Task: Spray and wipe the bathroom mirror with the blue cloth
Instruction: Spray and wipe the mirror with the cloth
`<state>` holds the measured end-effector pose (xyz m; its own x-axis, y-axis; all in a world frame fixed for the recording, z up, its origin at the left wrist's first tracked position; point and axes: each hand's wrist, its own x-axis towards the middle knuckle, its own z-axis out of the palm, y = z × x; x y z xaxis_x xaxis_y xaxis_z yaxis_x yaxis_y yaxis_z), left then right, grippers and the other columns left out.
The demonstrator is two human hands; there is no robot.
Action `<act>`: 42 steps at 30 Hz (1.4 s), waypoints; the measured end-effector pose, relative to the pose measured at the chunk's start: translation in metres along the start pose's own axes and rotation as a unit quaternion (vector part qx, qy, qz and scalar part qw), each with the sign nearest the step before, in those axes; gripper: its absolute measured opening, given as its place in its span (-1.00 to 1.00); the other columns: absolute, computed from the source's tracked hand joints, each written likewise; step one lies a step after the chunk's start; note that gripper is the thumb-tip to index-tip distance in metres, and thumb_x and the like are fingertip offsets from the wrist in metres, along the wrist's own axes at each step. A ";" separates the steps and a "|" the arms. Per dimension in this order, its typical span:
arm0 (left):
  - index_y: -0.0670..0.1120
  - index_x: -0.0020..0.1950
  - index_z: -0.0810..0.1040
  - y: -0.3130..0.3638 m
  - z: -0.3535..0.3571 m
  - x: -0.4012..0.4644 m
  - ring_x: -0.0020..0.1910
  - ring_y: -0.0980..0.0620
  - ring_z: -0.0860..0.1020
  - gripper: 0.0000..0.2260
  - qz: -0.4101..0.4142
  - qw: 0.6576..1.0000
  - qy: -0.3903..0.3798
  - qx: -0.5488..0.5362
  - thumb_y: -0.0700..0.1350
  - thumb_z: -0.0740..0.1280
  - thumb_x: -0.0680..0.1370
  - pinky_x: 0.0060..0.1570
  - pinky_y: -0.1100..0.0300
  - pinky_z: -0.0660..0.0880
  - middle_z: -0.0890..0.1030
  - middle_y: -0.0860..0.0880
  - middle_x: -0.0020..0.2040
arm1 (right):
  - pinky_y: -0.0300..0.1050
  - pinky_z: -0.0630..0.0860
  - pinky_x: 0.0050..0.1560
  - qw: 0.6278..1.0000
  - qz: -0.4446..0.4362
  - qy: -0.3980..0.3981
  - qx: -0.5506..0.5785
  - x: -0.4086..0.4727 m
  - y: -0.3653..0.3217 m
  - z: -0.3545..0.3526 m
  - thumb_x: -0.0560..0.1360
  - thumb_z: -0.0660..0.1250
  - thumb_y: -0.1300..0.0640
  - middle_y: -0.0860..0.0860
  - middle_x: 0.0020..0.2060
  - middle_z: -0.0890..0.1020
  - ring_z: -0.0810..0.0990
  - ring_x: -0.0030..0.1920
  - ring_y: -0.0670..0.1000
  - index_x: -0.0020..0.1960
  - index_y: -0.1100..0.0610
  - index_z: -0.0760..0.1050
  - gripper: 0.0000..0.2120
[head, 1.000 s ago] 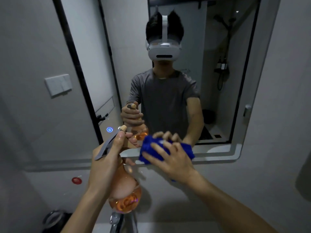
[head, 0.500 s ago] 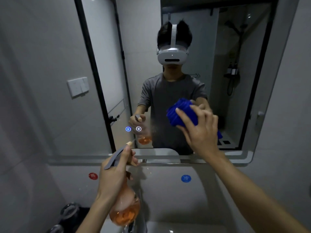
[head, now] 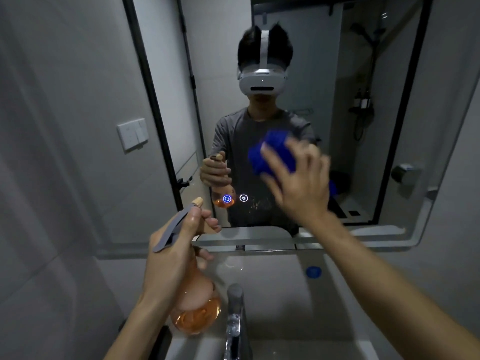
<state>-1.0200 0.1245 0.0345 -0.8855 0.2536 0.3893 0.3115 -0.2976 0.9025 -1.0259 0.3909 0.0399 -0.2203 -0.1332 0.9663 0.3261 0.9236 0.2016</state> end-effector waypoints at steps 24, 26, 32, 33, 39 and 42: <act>-0.10 0.05 0.68 -0.010 -0.019 0.026 -0.05 -0.08 0.70 -0.74 -0.004 1.000 -0.028 -0.005 0.02 0.27 0.59 -0.36 0.12 0.61 0.72 -0.15 -0.08 | 0.13 0.31 0.16 0.995 0.093 0.018 -0.008 0.023 -0.003 -0.003 0.61 0.24 -0.14 0.20 0.41 0.33 0.41 0.24 0.29 0.52 -0.06 0.32 -0.50; -0.13 0.06 0.67 -0.012 -0.021 0.025 -0.06 -0.08 0.70 -0.73 -0.009 1.000 -0.019 -0.004 0.01 0.28 0.58 -0.34 0.16 0.63 0.73 -0.14 -0.08 | 0.15 0.35 0.11 0.998 -0.043 -0.043 0.007 -0.047 -0.017 0.004 0.58 0.30 -0.05 0.16 0.39 0.30 0.40 0.20 0.27 0.50 -0.09 0.32 -0.49; 0.02 -0.04 0.72 -0.005 -0.029 0.025 -0.04 -0.13 0.70 -0.79 -0.004 1.000 -0.005 -0.005 0.01 0.29 0.58 -0.38 0.10 0.59 0.72 -0.16 -0.08 | 0.09 0.49 -0.07 0.939 -0.263 -0.221 0.016 -0.147 -0.024 0.007 0.37 0.49 0.12 0.11 0.32 0.38 0.43 0.07 0.19 0.46 -0.12 0.36 -0.30; 0.03 -0.04 0.72 -0.004 -0.029 0.025 -0.04 -0.13 0.70 -0.79 -0.004 1.000 -0.005 -0.008 0.01 0.29 0.58 -0.37 0.10 0.58 0.72 -0.16 -0.08 | 0.10 0.48 -0.07 0.947 -0.248 -0.204 0.025 -0.137 -0.023 0.004 0.42 0.42 0.15 0.13 0.32 0.37 0.44 0.05 0.21 0.47 -0.11 0.35 -0.35; -0.09 0.02 0.69 0.005 -0.030 0.029 -0.05 -0.13 0.70 -0.75 0.007 1.000 -0.007 -0.015 0.02 0.28 0.58 -0.35 0.06 0.60 0.72 -0.16 -0.10 | 0.14 0.38 0.02 0.999 -0.003 -0.046 0.020 0.030 -0.013 -0.015 0.49 0.42 0.22 0.25 0.38 0.37 0.41 0.14 0.27 0.50 -0.04 0.37 -0.39; -0.11 0.04 0.67 0.010 -0.035 0.031 -0.04 -0.11 0.70 -0.74 0.019 1.000 -0.013 -0.013 0.01 0.25 0.60 -0.36 0.06 0.61 0.72 -0.16 -0.09 | 0.07 0.40 0.04 0.997 0.069 -0.022 0.017 0.117 -0.022 -0.022 0.54 0.36 0.08 0.25 0.39 0.41 0.41 0.15 0.24 0.49 -0.02 0.37 -0.48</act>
<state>-1.0561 0.0973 0.0487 -0.8640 0.2658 0.4277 0.3352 -0.3303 0.8824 -1.0383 0.3473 0.1523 -0.2158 0.0111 0.9764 0.3244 0.9440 0.0609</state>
